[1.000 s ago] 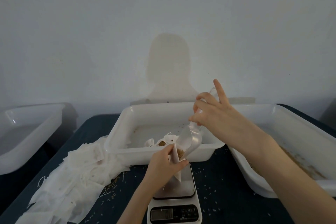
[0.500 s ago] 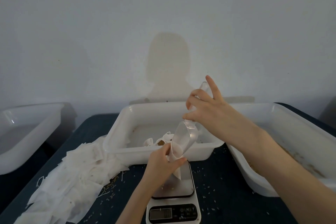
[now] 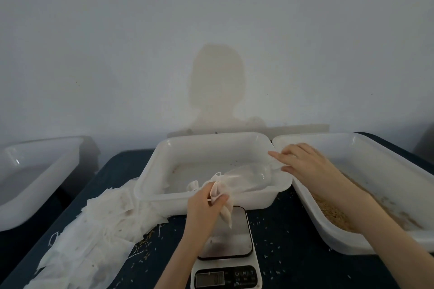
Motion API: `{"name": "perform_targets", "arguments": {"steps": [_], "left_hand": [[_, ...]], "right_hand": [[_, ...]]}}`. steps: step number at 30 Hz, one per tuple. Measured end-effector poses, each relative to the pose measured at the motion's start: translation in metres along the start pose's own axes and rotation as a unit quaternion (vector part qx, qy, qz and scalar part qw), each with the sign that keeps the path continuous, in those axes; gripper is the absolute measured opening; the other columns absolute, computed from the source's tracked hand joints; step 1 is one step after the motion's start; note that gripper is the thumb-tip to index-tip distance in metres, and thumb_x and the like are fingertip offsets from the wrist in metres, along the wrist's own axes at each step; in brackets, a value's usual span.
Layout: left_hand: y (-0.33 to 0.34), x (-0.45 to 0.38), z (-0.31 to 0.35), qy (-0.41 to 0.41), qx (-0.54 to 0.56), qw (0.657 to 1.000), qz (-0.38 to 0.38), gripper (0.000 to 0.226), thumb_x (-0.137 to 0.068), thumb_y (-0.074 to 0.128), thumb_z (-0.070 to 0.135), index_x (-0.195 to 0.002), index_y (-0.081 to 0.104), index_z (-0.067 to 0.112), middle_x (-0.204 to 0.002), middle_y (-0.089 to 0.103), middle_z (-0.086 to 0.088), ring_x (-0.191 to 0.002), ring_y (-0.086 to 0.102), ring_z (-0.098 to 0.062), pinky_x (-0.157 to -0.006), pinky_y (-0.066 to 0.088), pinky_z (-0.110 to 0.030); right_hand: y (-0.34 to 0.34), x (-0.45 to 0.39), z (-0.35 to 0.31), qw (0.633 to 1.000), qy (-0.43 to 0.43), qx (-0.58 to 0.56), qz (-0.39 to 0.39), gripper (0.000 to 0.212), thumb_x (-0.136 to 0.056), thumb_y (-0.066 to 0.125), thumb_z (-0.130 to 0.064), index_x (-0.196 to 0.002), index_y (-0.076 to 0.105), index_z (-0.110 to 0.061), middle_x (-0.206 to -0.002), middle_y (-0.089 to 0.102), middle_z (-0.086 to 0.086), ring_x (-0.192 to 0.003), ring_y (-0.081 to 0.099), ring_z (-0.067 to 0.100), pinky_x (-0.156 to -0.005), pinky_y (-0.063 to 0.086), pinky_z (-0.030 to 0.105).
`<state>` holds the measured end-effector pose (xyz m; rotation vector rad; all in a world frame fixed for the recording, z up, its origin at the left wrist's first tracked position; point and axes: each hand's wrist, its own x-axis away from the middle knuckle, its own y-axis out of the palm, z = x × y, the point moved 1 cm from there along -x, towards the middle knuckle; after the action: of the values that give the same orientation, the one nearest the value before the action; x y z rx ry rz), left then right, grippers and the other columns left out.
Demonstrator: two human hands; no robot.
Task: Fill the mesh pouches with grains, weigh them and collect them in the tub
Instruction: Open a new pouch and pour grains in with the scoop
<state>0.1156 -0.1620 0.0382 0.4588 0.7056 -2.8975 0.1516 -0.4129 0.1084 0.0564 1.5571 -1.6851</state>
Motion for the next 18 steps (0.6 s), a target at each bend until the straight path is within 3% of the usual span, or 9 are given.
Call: {"name": "perform_targets", "arguments": {"steps": [3, 6, 8, 10, 13, 16, 18], "left_hand": [[0.0, -0.002, 0.006, 0.011, -0.01, 1.0, -0.015, 0.019, -0.092, 0.058, 0.017, -0.074, 0.06, 0.012, -0.058, 0.061, 0.019, -0.064, 0.056, 0.01, -0.066, 0.037, -0.002], [0.006, 0.0, 0.001, 0.029, -0.031, 0.998, -0.048, 0.016, -0.09, 0.059, 0.012, -0.078, 0.064, 0.021, -0.073, 0.065, 0.014, -0.076, 0.058, 0.005, -0.07, 0.041, -0.005], [0.008, 0.005, -0.007, 0.036, -0.072, 0.994, -0.075, 0.025, -0.09, 0.057, 0.007, -0.079, 0.063, 0.028, -0.085, 0.067, 0.009, -0.083, 0.06, -0.001, -0.076, 0.04, -0.005], [0.012, 0.003, -0.012, 0.028, -0.128, 0.986, -0.099, 0.026, -0.092, 0.052, 0.002, -0.086, 0.066, 0.022, -0.09, 0.067, 0.003, -0.089, 0.061, -0.011, -0.079, 0.038, -0.005], [0.015, -0.006, -0.018, -0.035, -0.24, 0.952, -0.186, 0.024, -0.097, 0.044, 0.009, -0.113, 0.063, 0.012, -0.092, 0.061, 0.0, -0.095, 0.056, -0.017, -0.087, 0.039, -0.012], [0.012, -0.001, -0.034, -0.006, -0.306, 0.939, -0.158, 0.031, -0.1, 0.04, 0.018, -0.125, 0.056, 0.022, -0.121, 0.06, 0.003, -0.108, 0.056, -0.011, -0.096, 0.038, -0.016], [0.009, 0.007, -0.04, 0.018, -0.313, 0.94, -0.136, 0.032, -0.098, 0.042, 0.021, -0.125, 0.057, 0.029, -0.122, 0.059, 0.009, -0.109, 0.054, -0.006, -0.097, 0.04, -0.019]], "right_hand": [[0.021, 0.03, 0.022, 0.986, 0.13, -0.063, -0.084, 0.034, -0.096, 0.054, -0.025, -0.13, 0.054, -0.028, -0.117, 0.052, -0.007, -0.109, 0.05, 0.013, -0.077, 0.042, 0.018], [0.037, 0.052, 0.044, 0.96, 0.243, -0.071, -0.119, 0.031, -0.099, 0.046, -0.021, -0.129, 0.051, -0.023, -0.124, 0.049, -0.005, -0.114, 0.049, 0.015, -0.083, 0.049, 0.025], [0.042, 0.059, 0.053, 0.944, 0.293, -0.056, -0.142, 0.027, -0.1, 0.044, -0.02, -0.125, 0.052, -0.016, -0.117, 0.052, 0.001, -0.102, 0.056, 0.019, -0.078, 0.05, 0.029], [0.046, 0.062, 0.058, 0.927, 0.325, -0.034, -0.181, 0.022, -0.101, 0.043, -0.02, -0.118, 0.053, -0.012, -0.105, 0.054, 0.001, -0.087, 0.06, 0.017, -0.069, 0.05, 0.027], [0.051, 0.065, 0.059, 0.909, 0.359, 0.0, -0.211, 0.008, -0.1, 0.045, -0.018, -0.1, 0.052, -0.013, -0.085, 0.05, -0.003, -0.069, 0.058, 0.013, -0.054, 0.044, 0.022], [0.054, 0.066, 0.055, 0.891, 0.365, -0.007, -0.269, 0.03, -0.101, 0.041, -0.011, -0.08, 0.039, -0.032, -0.068, 0.047, -0.003, -0.052, 0.05, 0.01, -0.043, 0.037, 0.019], [0.057, 0.065, 0.052, 0.876, 0.362, -0.024, -0.319, 0.04, -0.101, 0.04, -0.009, -0.068, 0.033, -0.031, -0.066, 0.051, -0.003, -0.051, 0.05, 0.011, -0.045, 0.04, 0.02]]}}
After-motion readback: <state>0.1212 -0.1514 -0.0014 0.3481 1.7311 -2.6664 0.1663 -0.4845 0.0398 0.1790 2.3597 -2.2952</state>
